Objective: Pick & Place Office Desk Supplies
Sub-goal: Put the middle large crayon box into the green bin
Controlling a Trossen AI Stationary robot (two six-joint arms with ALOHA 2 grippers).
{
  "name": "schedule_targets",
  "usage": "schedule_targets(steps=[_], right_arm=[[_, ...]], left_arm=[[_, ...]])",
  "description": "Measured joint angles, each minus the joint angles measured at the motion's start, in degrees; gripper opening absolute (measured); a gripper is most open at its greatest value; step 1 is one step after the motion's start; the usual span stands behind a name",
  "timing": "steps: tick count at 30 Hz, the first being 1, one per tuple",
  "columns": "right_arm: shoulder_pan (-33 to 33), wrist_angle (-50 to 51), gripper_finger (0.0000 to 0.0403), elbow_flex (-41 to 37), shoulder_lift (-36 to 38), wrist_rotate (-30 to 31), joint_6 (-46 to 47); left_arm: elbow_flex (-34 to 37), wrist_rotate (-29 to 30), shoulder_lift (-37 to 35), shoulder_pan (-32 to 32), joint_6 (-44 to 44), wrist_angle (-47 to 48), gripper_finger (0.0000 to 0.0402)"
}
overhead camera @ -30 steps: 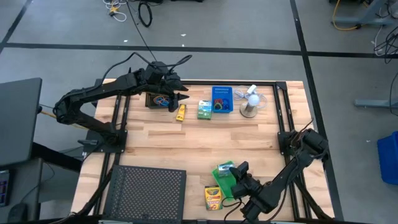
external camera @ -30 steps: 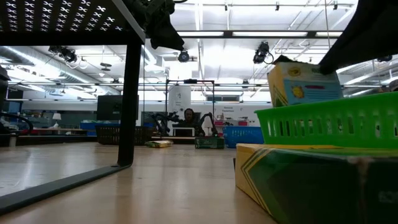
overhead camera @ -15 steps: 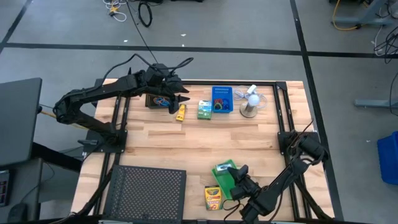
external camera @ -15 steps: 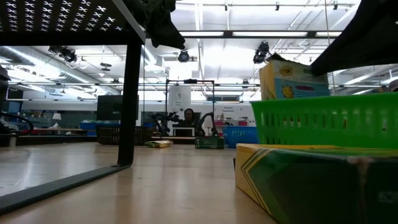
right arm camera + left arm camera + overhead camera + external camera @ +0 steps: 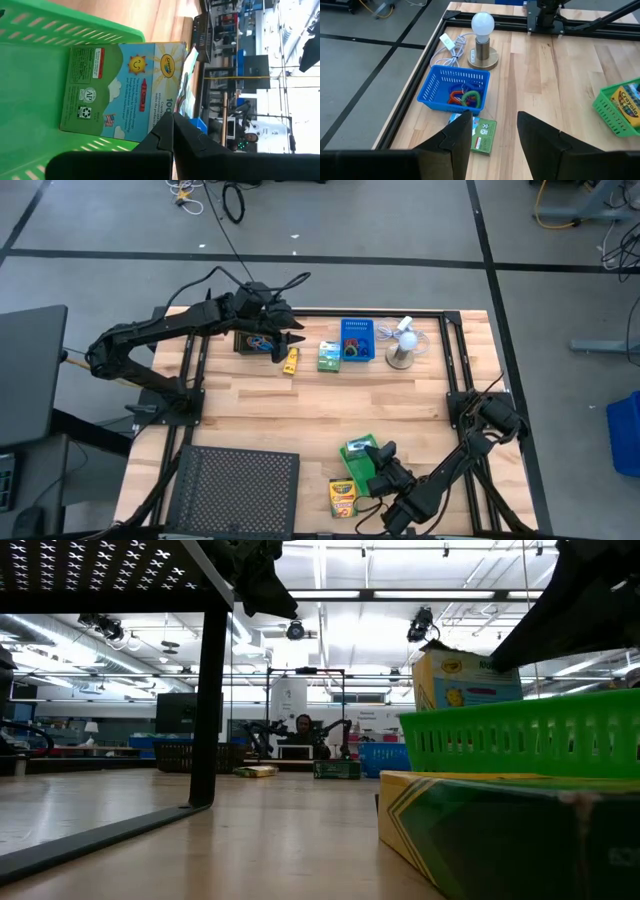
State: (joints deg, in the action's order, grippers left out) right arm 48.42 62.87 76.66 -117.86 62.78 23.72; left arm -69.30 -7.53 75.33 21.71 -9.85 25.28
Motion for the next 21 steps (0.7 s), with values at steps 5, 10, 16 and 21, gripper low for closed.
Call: schedule_targets(steps=[5, 10, 16, 21], right_arm=[[-0.19, 0.2, 0.0, 0.04, -0.04, -0.54, -0.7], [-0.35, 0.22, 0.0, 0.02, -0.07, -1.4, -0.87], [-0.43, 0.22, 0.0003, 0.0, -0.11, -1.85, -0.91], [-0.46, 0.2, 0.0006, -0.02, -0.13, -1.93, -1.06]], left_arm=[[0.0, 0.02, 0.0, 0.0, -0.04, 0.0, 0.0166], [0.0, 0.52, 0.0, 0.0, -0.09, 0.0, 0.0166], [0.0, 0.66, 0.0, 0.0, -0.19, 0.0, 0.0166], [0.0, 0.67, 0.0, 0.0, -0.21, 0.0, 0.0166]])
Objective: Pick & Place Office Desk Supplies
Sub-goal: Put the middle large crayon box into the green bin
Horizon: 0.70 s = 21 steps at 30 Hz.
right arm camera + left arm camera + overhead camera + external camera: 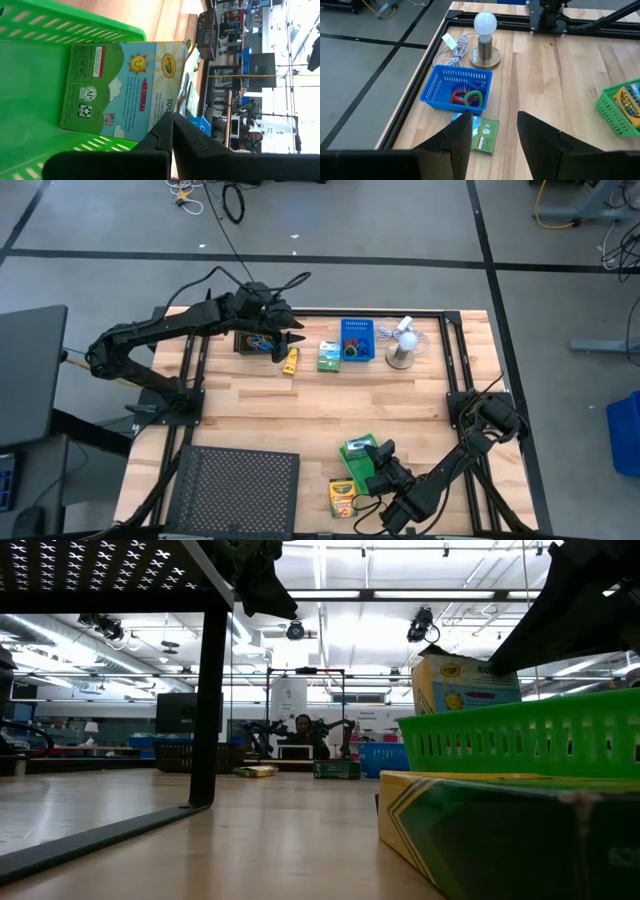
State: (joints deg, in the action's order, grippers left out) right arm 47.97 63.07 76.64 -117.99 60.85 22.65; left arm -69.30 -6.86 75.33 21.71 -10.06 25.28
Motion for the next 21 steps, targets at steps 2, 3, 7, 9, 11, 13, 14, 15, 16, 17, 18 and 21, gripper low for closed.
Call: schedule_targets(steps=[2, 3, 7, 9, 11, 13, 14, 15, 16, 17, 18, 21], right_arm=[[0.0, 0.0, 0.0007, -0.01, -0.02, 0.01, 0.0], [0.0, 0.0, 0.0008, -0.02, -0.02, 0.01, 0.0], [0.0, 0.02, 0.0019, -0.04, -0.04, 0.24, -0.02], [0.0, -0.01, 0.0033, -0.07, -0.04, 0.46, -0.2], [0.02, -0.07, 0.0051, -0.07, -0.08, 0.61, -0.72], [0.02, -0.07, 0.0075, -0.07, -0.09, 0.64, -0.85], [-0.03, -0.07, 0.0087, -0.07, -0.09, 0.6, -0.85], [-0.14, -0.07, 0.01, -0.07, -0.09, 0.51, -0.85], [-0.23, -0.02, 0.0112, -0.07, -0.09, 0.35, -0.78], [-0.32, 0.1, 0.0124, -0.08, -0.09, 0.21, -0.48], [-0.42, 0.12, 0.0135, -0.11, -0.09, 0.19, -0.34], [-0.77, 0.12, 0.0163, -0.11, -0.09, 0.07, -0.04]], left_arm=[[0.0, 0.01, 0.0, 0.0, -0.01, 0.0, 0.0166], [0.0, 0.0, 0.0, 0.0, -0.01, 0.0, 0.0166], [0.0, 0.01, 0.0, 0.0, -0.02, 0.0, 0.0166], [0.0, -0.01, 0.0, 0.0, -0.28, 0.0, 0.0166], [0.0, 0.01, 0.0, 0.0, -0.32, 0.0, 0.0166], [0.0, 0.01, 0.0, 0.0, -0.34, 0.0, 0.0166], [0.0, 0.01, 0.0, 0.0, -0.34, 0.0, 0.0166], [0.0, 0.01, 0.0, 0.0, -0.34, 0.0, 0.0166], [0.0, 0.01, 0.0, 0.0, -0.34, 0.0, 0.0166], [0.0, 0.01, 0.01, 0.0, -0.34, 0.0, 0.0166], [0.0, 0.01, 0.0, 0.0, -0.34, 0.0, 0.0166], [0.0, -0.01, 0.0, 0.0, -0.34, 0.0, 0.0166]])
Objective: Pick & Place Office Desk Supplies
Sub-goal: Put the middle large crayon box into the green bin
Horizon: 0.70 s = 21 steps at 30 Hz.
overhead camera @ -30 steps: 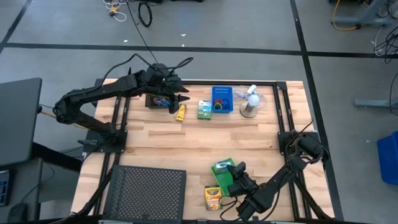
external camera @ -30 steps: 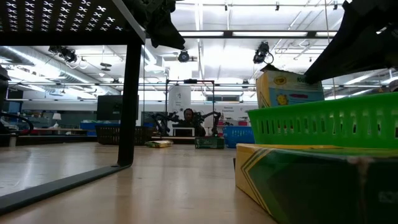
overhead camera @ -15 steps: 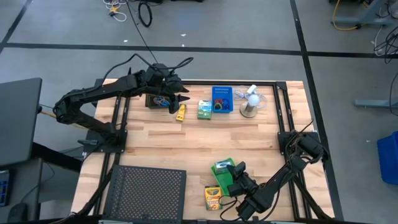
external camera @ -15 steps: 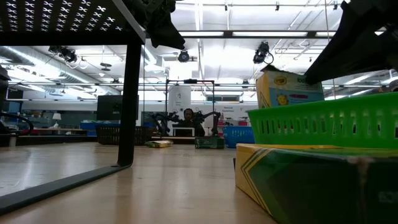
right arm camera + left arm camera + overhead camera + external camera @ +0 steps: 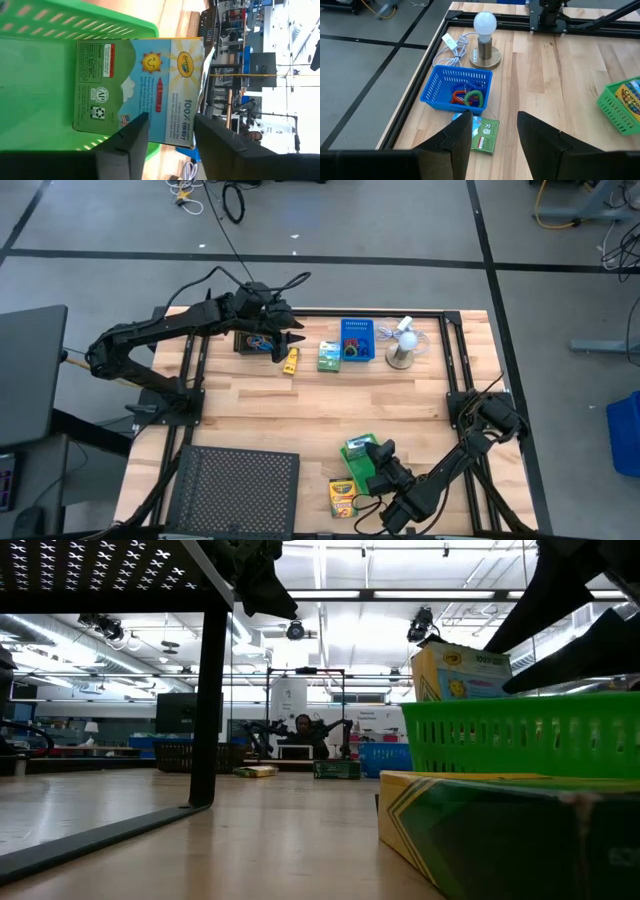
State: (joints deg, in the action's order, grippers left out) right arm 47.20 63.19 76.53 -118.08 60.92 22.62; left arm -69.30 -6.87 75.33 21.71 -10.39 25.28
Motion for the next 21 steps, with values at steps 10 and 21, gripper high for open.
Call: schedule_targets(steps=[10, 21], right_arm=[[-0.25, -0.24, 0.0183, -0.31, 1.97, -0.4, 0.08], [-1.0, -0.33, 0.0146, -0.28, 3.13, 0.71, 0.45]], left_arm=[[0.0, 0.0, 0.0, 0.0, 0.02, 0.0, 0.0166], [0.0, 0.0, 0.02, 0.0, 0.07, 0.0, 0.0166]])
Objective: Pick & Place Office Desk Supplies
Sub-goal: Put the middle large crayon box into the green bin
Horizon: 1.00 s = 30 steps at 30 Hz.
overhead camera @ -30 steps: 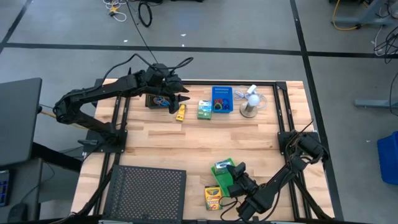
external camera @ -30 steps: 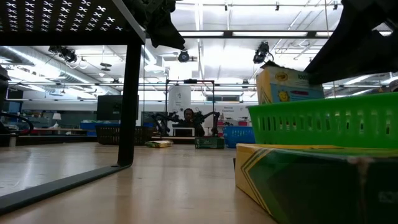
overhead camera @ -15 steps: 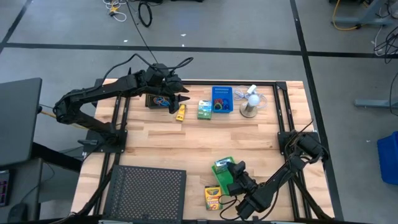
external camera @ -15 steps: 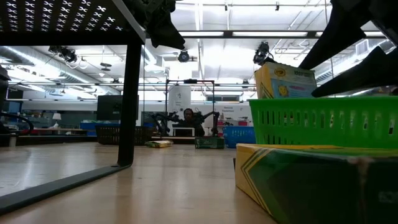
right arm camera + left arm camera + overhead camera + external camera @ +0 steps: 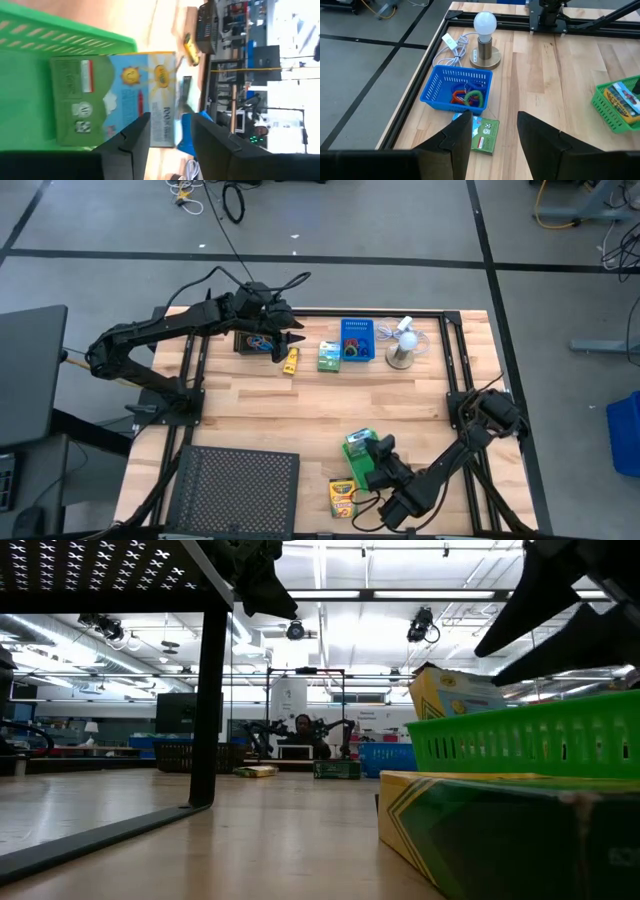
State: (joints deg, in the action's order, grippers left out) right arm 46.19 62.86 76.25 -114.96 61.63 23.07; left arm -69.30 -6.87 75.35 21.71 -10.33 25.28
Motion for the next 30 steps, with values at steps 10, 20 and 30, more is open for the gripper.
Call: schedule_targets(steps=[10, 20, 30], right_arm=[[0.07, 0.12, 0.0052, 0.17, 0.16, 1.78, -0.08], [-0.16, -0.67, 0.0004, 0.94, 2.86, -13.11, -2.78], [-4.33, -12.11, 0.0001, 1.47, 12.22, -39.06, -6.38]], left_arm=[[0.0, 0.71, 0.0, 0.0, 0.0, 0.0, 0.0166], [0.0, 0.83, 0.0, 0.02, 0.0, 0.04, 0.0166], [0.0, 0.44, 0.0, 0.0, 0.02, -0.13, 0.0166]])
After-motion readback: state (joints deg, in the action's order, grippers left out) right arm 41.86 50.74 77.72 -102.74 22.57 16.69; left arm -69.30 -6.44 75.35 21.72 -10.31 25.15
